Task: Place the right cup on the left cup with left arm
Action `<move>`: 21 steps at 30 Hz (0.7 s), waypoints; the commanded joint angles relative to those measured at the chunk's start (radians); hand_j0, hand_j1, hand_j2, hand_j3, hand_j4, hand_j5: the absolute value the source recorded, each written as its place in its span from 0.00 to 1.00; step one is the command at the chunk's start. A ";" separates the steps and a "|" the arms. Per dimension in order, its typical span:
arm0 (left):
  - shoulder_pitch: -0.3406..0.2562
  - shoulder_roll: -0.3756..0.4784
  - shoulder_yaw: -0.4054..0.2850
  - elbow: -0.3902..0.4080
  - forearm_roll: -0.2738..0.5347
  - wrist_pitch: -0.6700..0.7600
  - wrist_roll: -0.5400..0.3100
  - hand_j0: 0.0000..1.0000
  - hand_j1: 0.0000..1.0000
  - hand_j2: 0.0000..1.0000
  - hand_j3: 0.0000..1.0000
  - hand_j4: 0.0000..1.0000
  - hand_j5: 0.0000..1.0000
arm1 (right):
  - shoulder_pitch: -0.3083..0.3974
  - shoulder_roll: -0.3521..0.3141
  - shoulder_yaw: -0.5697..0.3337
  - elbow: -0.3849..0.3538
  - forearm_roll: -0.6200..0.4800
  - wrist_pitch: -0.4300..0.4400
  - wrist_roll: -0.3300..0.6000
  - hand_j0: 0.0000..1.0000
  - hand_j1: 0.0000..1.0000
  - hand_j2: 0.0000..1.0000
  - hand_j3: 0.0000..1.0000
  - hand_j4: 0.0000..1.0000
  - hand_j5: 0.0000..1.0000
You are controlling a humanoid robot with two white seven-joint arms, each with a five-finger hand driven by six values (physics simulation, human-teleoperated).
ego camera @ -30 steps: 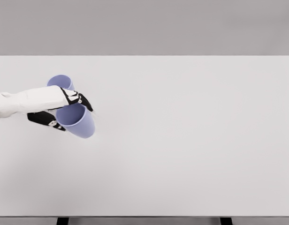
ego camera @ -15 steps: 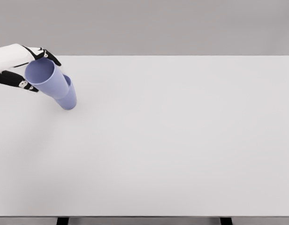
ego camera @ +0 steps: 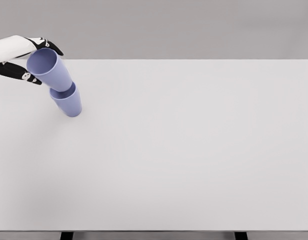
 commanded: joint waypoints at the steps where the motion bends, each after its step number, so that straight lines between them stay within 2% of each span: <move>1: 0.000 -0.023 -0.001 0.043 0.004 0.002 -0.001 0.51 0.51 0.51 0.51 0.51 0.51 | 0.000 0.000 0.000 0.000 0.000 0.000 0.000 1.00 1.00 1.00 1.00 1.00 1.00; 7: -0.006 -0.045 -0.021 0.104 0.004 0.002 -0.001 0.51 0.51 0.51 0.51 0.51 0.51 | 0.000 0.000 0.000 -0.001 0.000 0.000 0.000 1.00 1.00 1.00 1.00 1.00 1.00; 18: -0.005 -0.054 -0.022 0.116 0.002 0.002 -0.004 0.53 0.53 0.53 0.53 0.53 0.53 | 0.000 0.000 0.000 0.000 0.000 0.000 0.000 1.00 1.00 1.00 1.00 1.00 1.00; 20: -0.003 -0.052 -0.022 0.113 -0.002 0.002 -0.004 1.00 1.00 1.00 1.00 1.00 1.00 | 0.000 0.000 0.000 0.000 0.000 0.000 0.000 1.00 1.00 1.00 1.00 1.00 1.00; 21: -0.002 -0.051 -0.022 0.113 -0.002 0.002 -0.002 1.00 1.00 1.00 1.00 1.00 1.00 | 0.000 0.000 0.000 0.000 0.000 0.000 0.000 1.00 1.00 1.00 1.00 1.00 1.00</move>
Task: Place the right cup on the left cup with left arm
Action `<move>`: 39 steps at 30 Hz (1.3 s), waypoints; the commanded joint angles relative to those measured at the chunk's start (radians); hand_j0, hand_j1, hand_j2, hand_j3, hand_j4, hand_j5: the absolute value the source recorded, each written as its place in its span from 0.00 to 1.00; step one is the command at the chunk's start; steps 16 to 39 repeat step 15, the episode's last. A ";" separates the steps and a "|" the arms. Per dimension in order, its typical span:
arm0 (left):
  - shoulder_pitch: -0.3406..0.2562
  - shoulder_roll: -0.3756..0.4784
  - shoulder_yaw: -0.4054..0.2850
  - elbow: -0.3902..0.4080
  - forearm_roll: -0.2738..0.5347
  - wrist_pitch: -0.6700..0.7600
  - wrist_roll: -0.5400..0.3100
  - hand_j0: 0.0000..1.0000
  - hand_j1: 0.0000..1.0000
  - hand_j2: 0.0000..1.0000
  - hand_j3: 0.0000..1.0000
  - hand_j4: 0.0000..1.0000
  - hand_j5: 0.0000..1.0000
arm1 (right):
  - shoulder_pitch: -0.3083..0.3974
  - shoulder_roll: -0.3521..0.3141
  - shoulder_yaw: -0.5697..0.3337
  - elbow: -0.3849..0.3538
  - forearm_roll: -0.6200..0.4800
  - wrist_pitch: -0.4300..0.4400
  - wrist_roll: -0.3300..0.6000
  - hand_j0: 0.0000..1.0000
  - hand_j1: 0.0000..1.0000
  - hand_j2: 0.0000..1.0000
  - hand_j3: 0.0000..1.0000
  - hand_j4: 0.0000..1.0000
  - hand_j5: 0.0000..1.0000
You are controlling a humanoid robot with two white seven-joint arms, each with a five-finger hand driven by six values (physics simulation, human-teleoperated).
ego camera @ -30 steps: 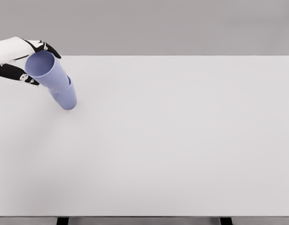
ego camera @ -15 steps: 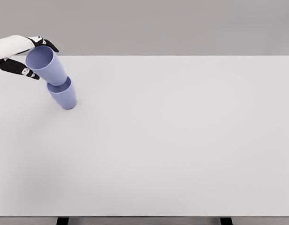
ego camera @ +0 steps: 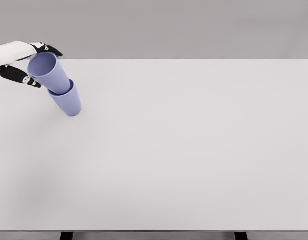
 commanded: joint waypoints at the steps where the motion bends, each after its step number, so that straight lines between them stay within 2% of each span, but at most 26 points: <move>1: 0.000 0.003 0.002 -0.003 0.003 0.002 0.002 1.00 1.00 1.00 1.00 1.00 1.00 | 0.000 0.000 0.000 0.000 0.000 0.000 0.000 1.00 1.00 1.00 1.00 1.00 1.00; 5: 0.006 0.009 0.003 -0.010 0.003 0.002 0.002 1.00 1.00 1.00 1.00 1.00 1.00 | 0.000 0.000 0.000 0.000 0.000 0.000 0.000 1.00 1.00 1.00 1.00 1.00 1.00; 6: 0.012 0.023 0.003 -0.041 0.003 0.002 0.002 1.00 1.00 1.00 1.00 1.00 1.00 | 0.000 0.000 0.000 0.000 0.000 0.000 0.000 1.00 1.00 1.00 1.00 1.00 1.00; 8: 0.029 0.126 0.022 -0.173 0.016 0.002 0.010 1.00 1.00 1.00 1.00 1.00 1.00 | 0.000 0.000 0.000 0.000 0.000 0.000 0.000 1.00 1.00 1.00 1.00 1.00 1.00; 10: 0.069 0.227 0.026 -0.317 0.082 0.002 0.012 1.00 1.00 1.00 1.00 1.00 1.00 | 0.000 0.000 0.000 -0.001 0.000 0.000 0.002 1.00 1.00 1.00 1.00 1.00 1.00; 12: 0.121 0.282 0.080 -0.423 0.090 0.002 0.012 1.00 1.00 1.00 1.00 1.00 1.00 | 0.000 0.000 0.000 0.000 0.000 0.000 0.000 1.00 1.00 1.00 1.00 1.00 1.00; 13: 0.181 0.287 0.130 -0.471 0.092 0.002 0.010 1.00 1.00 1.00 1.00 1.00 1.00 | 0.000 0.000 0.000 0.000 0.000 0.000 0.000 1.00 1.00 1.00 1.00 1.00 1.00; 15: 0.308 0.287 0.288 -0.517 0.099 0.002 0.007 1.00 1.00 1.00 1.00 1.00 1.00 | 0.000 0.000 0.000 0.000 0.000 0.000 0.000 1.00 1.00 1.00 1.00 1.00 1.00; 39: 0.308 0.287 0.288 -0.517 0.099 0.002 0.007 1.00 1.00 1.00 1.00 1.00 1.00 | 0.000 0.000 0.000 0.000 0.000 0.000 0.000 1.00 1.00 1.00 1.00 1.00 1.00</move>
